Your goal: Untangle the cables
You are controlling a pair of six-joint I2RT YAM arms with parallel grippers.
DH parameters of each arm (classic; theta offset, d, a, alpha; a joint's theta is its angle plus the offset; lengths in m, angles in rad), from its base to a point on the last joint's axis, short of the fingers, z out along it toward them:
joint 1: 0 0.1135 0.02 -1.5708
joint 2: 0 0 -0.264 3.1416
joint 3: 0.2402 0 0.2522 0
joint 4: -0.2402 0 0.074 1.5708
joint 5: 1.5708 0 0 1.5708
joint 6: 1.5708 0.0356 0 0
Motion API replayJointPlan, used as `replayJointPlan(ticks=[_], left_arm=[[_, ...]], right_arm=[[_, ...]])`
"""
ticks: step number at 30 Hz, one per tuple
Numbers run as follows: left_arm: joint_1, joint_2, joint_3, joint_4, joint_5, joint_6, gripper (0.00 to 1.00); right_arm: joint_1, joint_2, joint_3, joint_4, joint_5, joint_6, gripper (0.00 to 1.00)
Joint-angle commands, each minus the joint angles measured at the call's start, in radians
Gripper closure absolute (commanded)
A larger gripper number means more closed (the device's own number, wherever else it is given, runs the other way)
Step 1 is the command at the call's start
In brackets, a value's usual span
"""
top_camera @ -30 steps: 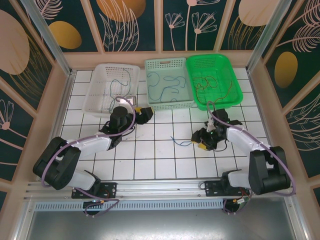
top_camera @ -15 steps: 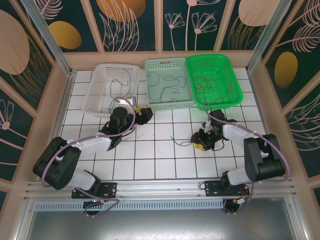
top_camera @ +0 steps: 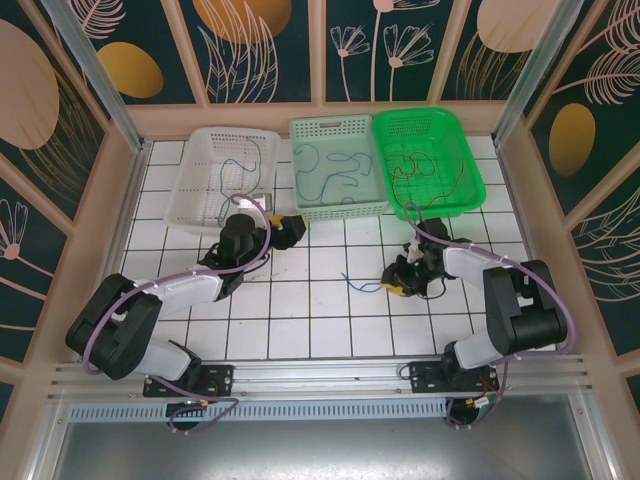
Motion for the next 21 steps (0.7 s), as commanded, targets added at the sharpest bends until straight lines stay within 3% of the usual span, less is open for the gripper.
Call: replayJointPlan(ticks=[1,8,14,21], left_arm=[[-0.002,-0.014,-0.007,0.024,-0.008,0.010,0.25],[-0.001,-0.021,-0.009,0.015,-0.012,0.010,0.25],[-0.003,0.010,0.009,0.046,0.053,-0.010,0.26],[-0.061,0.092,0.051,0.192,0.255,-0.002,0.29]], right_arm=[[0.007,0.010,0.007,0.016,0.024,0.013,0.80],[0.012,-0.076,-0.008,0.050,0.079,0.004,1.00],[0.066,-0.301,-0.032,0.146,0.207,0.003,1.00],[0.118,-0.460,-0.073,0.325,0.157,-0.085,1.00]])
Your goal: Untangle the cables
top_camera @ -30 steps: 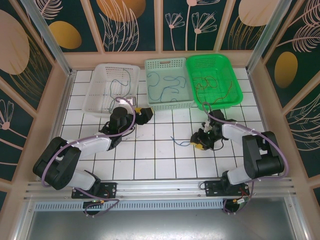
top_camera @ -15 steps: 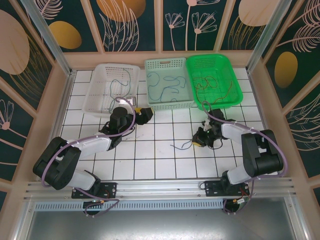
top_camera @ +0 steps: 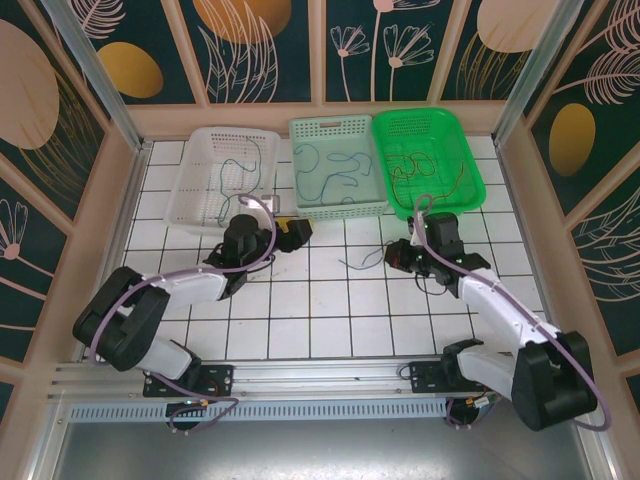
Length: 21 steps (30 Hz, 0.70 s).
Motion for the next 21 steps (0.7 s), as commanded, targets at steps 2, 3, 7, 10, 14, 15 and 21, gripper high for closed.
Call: replayJointPlan(ticks=[2,3,7,10,14,15,21], left_arm=[[-0.061,0.040,0.066,0.120,0.173,0.053,0.31],[-0.076,0.048,0.085,0.116,0.205,0.082,0.32],[-0.105,0.079,0.140,0.062,0.256,0.185,0.33],[-0.105,0.094,0.160,0.044,0.295,0.234,0.33],[-0.107,0.148,0.214,-0.003,0.388,0.270,0.36],[-0.107,0.164,0.222,-0.004,0.406,0.272,0.37],[-0.112,0.208,0.240,0.013,0.463,0.272,0.41]], right_arm=[[0.027,-0.043,-0.002,0.104,-0.061,-0.133,1.00],[0.028,-0.039,0.016,0.089,-0.076,-0.166,1.00],[0.030,-0.019,0.075,0.043,-0.192,-0.276,1.00],[0.036,0.005,0.116,0.006,-0.257,-0.336,1.00],[0.058,0.029,0.157,-0.010,-0.298,-0.373,1.00],[0.064,0.033,0.164,-0.008,-0.311,-0.378,1.00],[0.092,0.068,0.210,-0.049,-0.319,-0.413,1.00]])
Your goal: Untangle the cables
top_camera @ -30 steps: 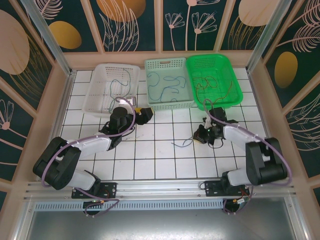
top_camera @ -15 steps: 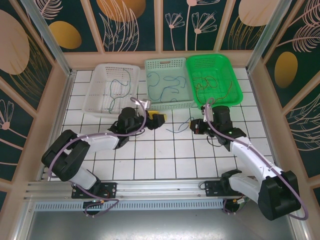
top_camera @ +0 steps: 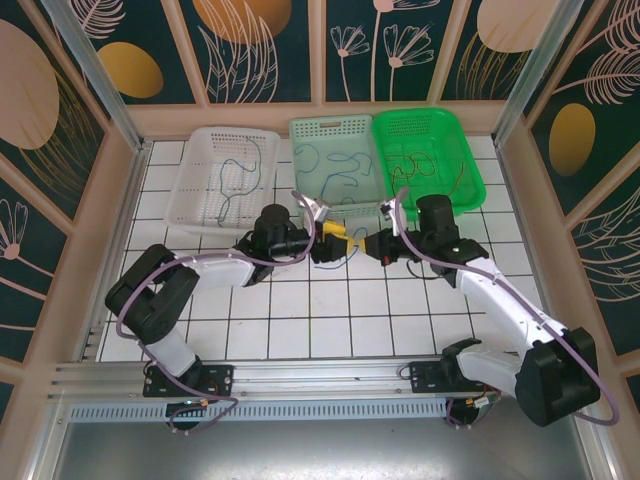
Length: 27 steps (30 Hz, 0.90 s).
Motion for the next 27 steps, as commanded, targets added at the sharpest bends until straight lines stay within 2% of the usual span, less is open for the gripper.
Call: replayJointPlan(ticks=[1,5,6,9,12,15,18,23,25,27], left_arm=[[-0.006,0.013,0.035,-0.005,0.080,0.033,0.42],[-0.010,0.012,0.036,-0.002,0.098,0.034,0.51],[-0.010,0.013,0.036,-0.005,0.095,0.040,0.56],[-0.010,0.011,0.040,-0.051,0.061,0.074,0.82],[-0.010,-0.010,0.044,-0.142,-0.002,0.138,1.00],[-0.010,-0.034,0.070,-0.303,-0.154,0.241,1.00],[-0.010,-0.064,0.093,-0.434,-0.360,0.339,1.00],[-0.010,-0.135,0.108,-0.491,-0.709,0.431,1.00],[-0.010,-0.157,0.116,-0.491,-0.787,0.469,1.00],[-0.009,-0.181,0.123,-0.497,-0.804,0.533,1.00]], right_arm=[[0.012,0.012,0.043,-0.035,-0.040,-0.051,1.00],[0.015,0.024,0.052,-0.036,-0.040,-0.062,1.00],[0.015,0.029,0.057,-0.041,-0.041,-0.066,1.00],[0.018,0.044,0.077,-0.088,-0.036,-0.092,1.00],[0.024,0.065,0.102,-0.178,-0.002,-0.141,1.00],[0.033,0.100,0.116,-0.257,0.023,-0.175,1.00],[0.053,0.140,0.120,-0.290,0.026,-0.189,1.00],[0.107,0.238,0.150,-0.346,0.043,-0.214,1.00],[0.129,0.279,0.165,-0.365,0.038,-0.222,1.00],[0.145,0.322,0.184,-0.388,0.022,-0.235,1.00]])
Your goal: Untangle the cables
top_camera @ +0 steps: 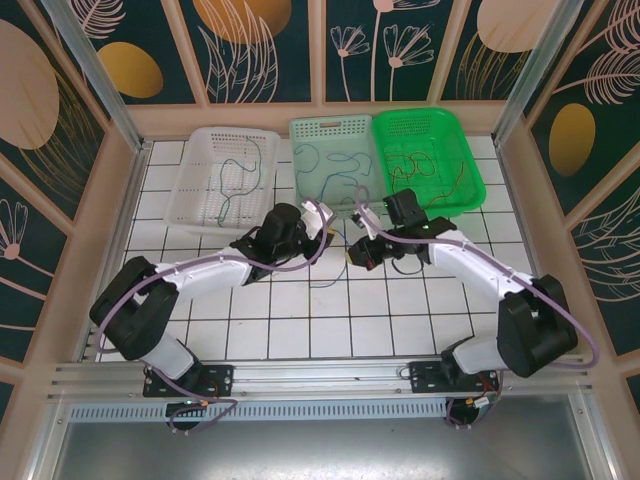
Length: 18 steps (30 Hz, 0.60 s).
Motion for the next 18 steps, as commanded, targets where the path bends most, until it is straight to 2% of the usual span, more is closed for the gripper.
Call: replayJointPlan(ticks=[1,3,7,14,15,16,18], left_arm=[[0.041,-0.059,0.045,-0.008,-0.287,0.145,1.00],[0.040,-0.081,0.035,-0.003,-0.273,0.215,1.00],[0.040,-0.133,-0.009,0.031,-0.311,0.331,0.96],[0.041,-0.195,-0.076,0.102,-0.362,0.436,0.90],[0.040,-0.201,-0.085,0.109,-0.372,0.443,0.86],[0.040,-0.207,-0.095,0.123,-0.396,0.446,0.76],[0.040,-0.214,-0.115,0.168,-0.469,0.435,0.64]], right_arm=[[0.053,0.057,0.023,-0.185,-0.040,-0.053,1.00],[0.080,0.091,0.040,-0.194,-0.054,-0.061,1.00],[0.112,0.145,0.069,-0.232,-0.070,-0.083,1.00],[0.147,0.193,0.107,-0.251,-0.093,-0.099,1.00],[0.146,0.191,0.110,-0.249,-0.086,-0.097,1.00],[0.145,0.188,0.112,-0.246,-0.076,-0.097,1.00],[0.139,0.177,0.115,-0.240,-0.066,-0.094,1.00]])
